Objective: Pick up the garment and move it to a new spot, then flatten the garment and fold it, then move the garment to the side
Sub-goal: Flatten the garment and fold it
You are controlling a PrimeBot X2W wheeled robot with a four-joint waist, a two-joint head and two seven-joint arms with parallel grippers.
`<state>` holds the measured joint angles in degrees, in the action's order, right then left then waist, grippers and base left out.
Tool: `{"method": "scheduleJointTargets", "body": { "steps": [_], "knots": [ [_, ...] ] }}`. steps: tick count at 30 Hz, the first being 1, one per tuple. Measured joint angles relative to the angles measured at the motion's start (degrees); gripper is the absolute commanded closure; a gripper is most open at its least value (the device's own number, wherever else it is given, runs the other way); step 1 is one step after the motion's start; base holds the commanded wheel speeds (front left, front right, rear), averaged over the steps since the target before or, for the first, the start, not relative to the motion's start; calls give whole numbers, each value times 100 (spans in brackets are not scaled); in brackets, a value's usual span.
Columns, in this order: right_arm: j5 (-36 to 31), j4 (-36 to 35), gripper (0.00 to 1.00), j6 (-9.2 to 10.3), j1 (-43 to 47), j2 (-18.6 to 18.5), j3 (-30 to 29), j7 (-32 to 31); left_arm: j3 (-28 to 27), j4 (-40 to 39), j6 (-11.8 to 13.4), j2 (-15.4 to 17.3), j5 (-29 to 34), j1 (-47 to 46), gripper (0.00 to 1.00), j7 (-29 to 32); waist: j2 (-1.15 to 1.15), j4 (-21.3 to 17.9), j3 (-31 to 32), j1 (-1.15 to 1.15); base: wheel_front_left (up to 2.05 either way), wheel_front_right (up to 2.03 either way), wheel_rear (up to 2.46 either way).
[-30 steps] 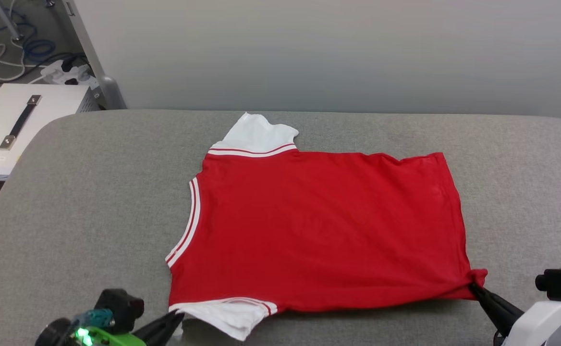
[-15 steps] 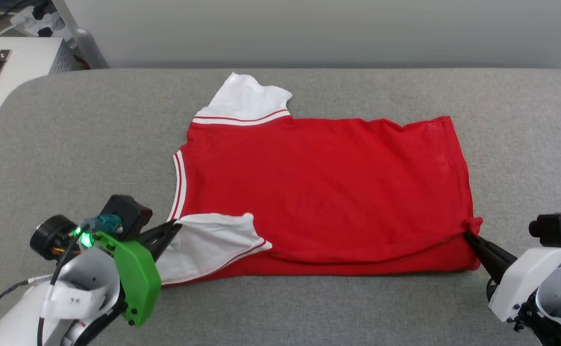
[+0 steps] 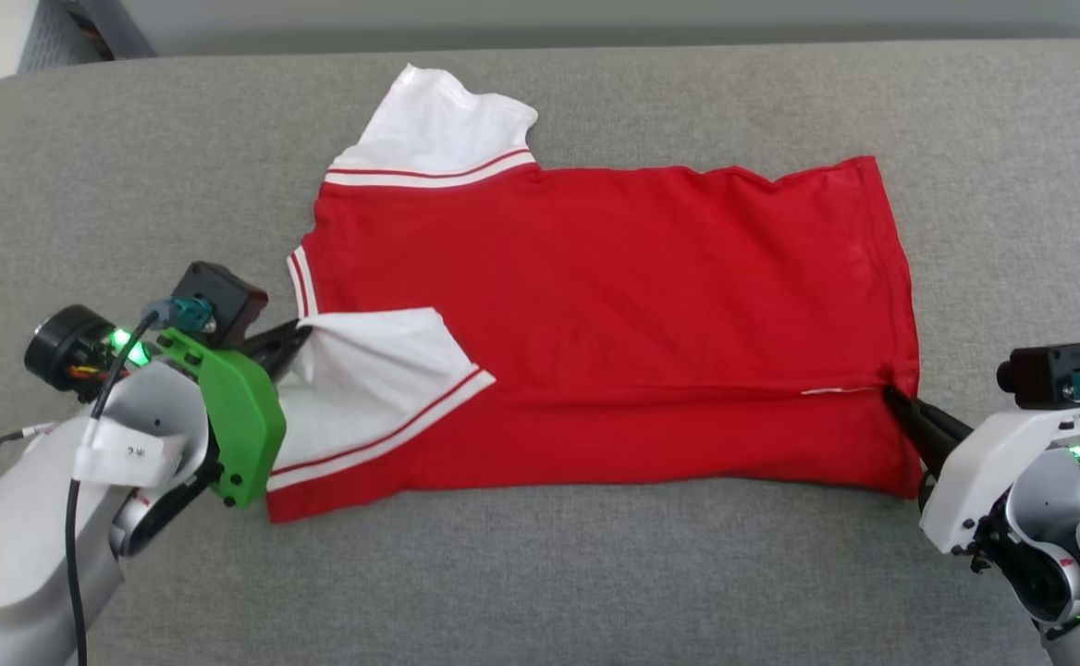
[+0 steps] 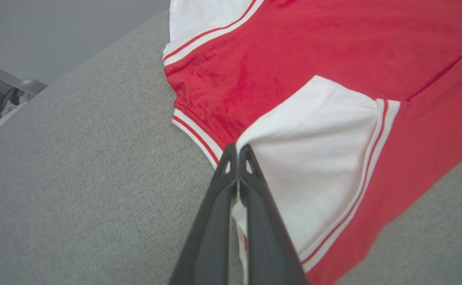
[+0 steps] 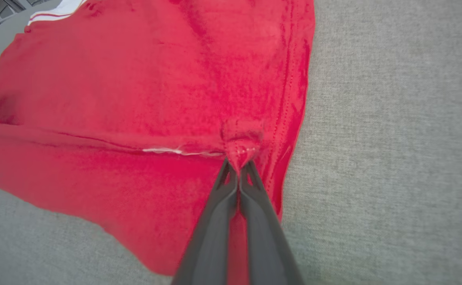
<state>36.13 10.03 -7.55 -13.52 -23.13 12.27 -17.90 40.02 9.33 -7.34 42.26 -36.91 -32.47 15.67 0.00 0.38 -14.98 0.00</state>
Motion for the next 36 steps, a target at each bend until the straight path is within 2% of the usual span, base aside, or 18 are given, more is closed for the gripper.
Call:
{"method": "scheduleJointTargets", "body": {
  "steps": [10,11,12,13,20,24,28,36],
  "knots": [
    [-125,321,100,0,-302,87,156,-1,756,948,0,-166,-153,-570,100,-309,0,-88,-239,0,0,0,0],
    [-125,350,100,0,-324,90,167,-1,794,1055,0,-202,-177,-600,74,-312,0,-89,-241,0,0,0,0],
    [-131,392,54,0,-347,94,181,-1,838,1187,0,-253,-190,-629,0,-356,0,-87,-237,0,0,0,0],
    [-162,435,0,0,-367,102,180,2,848,1341,0,-303,-188,-651,0,-412,0,-84,-229,0,0,0,0],
    [-170,599,0,1,-426,114,269,185,756,2108,19,-721,-368,-683,0,-915,0,-56,-23,0,0,0,0],
    [-167,526,0,1,-408,67,320,330,431,2342,316,-920,-742,-606,0,-1165,0,-41,184,0,0,0,0],
    [-333,387,0,1,-281,-60,360,439,111,2227,621,-1062,-1133,-266,0,-1452,0,-24,433,0,0,0,0],
    [-716,60,0,1,319,-53,77,275,-310,1094,1513,-1102,-1742,914,0,-1546,0,33,881,0,0,0,0]
  ]
}}
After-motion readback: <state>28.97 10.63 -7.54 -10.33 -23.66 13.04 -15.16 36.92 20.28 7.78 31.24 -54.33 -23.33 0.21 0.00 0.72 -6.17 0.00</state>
